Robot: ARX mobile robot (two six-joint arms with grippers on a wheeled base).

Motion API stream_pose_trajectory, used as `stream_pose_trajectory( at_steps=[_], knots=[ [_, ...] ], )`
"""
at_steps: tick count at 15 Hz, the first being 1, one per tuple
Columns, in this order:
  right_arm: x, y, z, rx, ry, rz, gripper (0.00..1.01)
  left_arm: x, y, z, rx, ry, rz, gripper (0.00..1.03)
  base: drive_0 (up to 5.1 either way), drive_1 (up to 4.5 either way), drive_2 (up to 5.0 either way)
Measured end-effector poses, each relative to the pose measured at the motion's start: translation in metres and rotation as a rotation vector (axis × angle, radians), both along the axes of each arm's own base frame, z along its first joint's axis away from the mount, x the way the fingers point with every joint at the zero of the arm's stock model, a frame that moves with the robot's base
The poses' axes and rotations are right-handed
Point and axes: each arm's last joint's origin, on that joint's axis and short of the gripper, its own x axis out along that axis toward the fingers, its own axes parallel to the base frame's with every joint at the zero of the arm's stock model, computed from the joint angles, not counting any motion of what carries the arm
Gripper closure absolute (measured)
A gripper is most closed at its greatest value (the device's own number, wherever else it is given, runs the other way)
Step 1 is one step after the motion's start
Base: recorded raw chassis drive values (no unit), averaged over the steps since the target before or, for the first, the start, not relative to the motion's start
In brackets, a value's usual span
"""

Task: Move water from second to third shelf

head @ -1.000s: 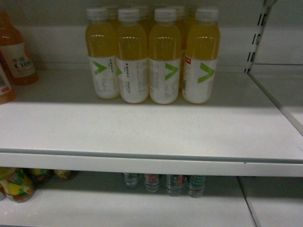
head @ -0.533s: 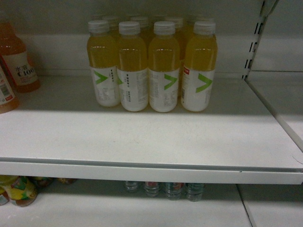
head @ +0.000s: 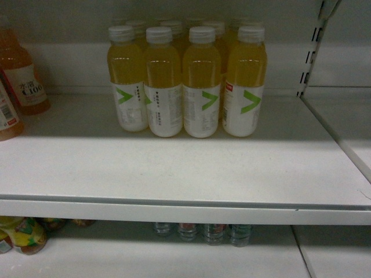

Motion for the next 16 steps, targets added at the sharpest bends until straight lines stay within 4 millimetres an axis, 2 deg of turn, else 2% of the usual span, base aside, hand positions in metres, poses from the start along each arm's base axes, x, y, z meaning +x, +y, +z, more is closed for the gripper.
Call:
stream_pose_trajectory(
  at_steps=[16],
  knots=[
    [0.0002,-0.0008,-0.0005,-0.001,0.004,-0.006,0.62,0.0,0.0,-0.0003,0.0,0.003,0.0,0.05,-4.9,2.48,2.5]
  ],
)
